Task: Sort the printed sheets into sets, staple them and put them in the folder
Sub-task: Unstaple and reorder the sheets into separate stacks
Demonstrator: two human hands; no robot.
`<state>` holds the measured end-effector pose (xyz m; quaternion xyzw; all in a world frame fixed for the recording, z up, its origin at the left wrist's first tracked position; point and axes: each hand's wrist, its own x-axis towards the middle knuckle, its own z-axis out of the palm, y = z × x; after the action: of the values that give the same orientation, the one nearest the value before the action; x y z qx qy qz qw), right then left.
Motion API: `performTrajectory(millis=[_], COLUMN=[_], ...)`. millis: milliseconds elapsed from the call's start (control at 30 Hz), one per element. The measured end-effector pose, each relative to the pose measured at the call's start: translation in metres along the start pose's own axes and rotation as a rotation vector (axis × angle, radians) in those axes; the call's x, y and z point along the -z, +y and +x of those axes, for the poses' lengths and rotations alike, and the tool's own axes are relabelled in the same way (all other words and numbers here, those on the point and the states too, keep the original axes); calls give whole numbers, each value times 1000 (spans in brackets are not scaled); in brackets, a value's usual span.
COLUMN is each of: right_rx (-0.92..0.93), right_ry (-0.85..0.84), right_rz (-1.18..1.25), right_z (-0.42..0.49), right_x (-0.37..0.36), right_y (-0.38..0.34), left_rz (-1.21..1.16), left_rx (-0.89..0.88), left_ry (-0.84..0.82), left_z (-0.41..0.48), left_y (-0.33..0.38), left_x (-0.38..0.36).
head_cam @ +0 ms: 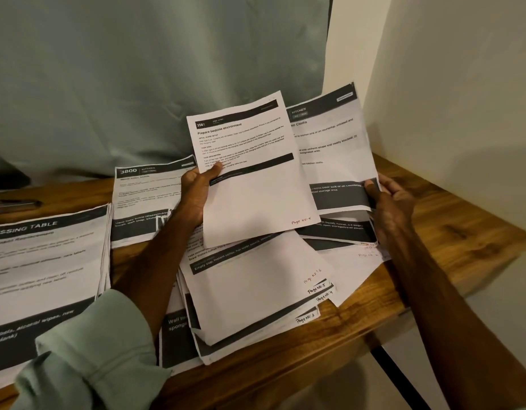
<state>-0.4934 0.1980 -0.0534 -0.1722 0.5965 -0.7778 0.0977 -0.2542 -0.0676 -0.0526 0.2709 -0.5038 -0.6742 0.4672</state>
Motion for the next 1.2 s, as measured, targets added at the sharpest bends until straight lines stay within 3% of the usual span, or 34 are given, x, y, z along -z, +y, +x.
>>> performTrajectory(millis=[500, 933, 1200], right_rx=[-47, -218, -222], right_ry=[-115, -123, -96], right_rz=[97, 369, 340], right_z=[1, 0, -1], right_x=[-4, -1, 0], right_y=[-2, -11, -13], left_rz=[42, 46, 51], left_rx=[7, 0, -7], left_ry=[4, 11, 0], left_z=[-1, -1, 2], left_y=[2, 2, 1], left_x=[1, 1, 3])
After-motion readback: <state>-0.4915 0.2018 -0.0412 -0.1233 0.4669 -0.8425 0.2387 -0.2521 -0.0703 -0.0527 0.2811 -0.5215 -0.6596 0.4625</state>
